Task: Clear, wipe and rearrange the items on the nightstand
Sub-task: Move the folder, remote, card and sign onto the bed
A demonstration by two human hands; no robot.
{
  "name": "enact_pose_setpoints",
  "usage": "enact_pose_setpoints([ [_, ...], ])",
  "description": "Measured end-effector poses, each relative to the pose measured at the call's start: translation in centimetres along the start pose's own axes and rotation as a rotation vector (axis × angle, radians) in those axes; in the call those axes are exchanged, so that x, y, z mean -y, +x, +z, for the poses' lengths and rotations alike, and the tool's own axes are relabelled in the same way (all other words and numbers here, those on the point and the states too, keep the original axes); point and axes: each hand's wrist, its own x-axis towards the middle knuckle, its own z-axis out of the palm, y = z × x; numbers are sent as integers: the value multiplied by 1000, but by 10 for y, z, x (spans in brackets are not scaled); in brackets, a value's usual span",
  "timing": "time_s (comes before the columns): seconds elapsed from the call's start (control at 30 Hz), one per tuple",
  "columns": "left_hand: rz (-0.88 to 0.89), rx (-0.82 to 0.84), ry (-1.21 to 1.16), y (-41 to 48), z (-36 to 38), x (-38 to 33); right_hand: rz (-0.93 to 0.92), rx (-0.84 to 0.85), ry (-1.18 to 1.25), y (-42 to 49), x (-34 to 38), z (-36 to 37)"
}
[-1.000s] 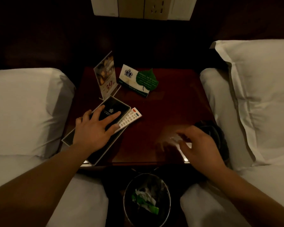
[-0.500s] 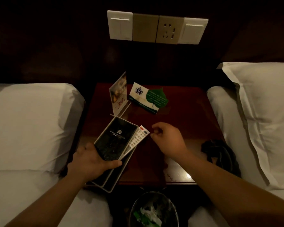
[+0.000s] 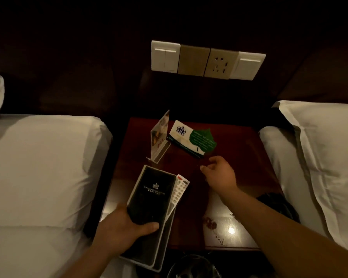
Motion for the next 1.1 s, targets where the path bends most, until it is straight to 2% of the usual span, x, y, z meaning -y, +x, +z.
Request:
enact_pose_setpoints([
  [0.13, -88, 69, -384, -6, 3, 7, 27, -47, 33, 16, -1, 1],
  [0.23, -82, 50, -513, -8, 8, 10, 17, -108, 52, 34, -1, 2],
  [0.33, -66, -45, -613, -8, 12, 10, 52, -146, 110, 54, 0, 1],
  [0.53, -116, -173, -923, 0, 20, 7, 75, 5, 419, 77, 4, 1],
  [0.73, -171, -238, -1056, 1, 23, 10, 70, 67, 465, 86, 2, 5],
  [1.1, -192, -267, -1209, -12, 27, 13, 70, 27, 450, 64, -32, -12],
])
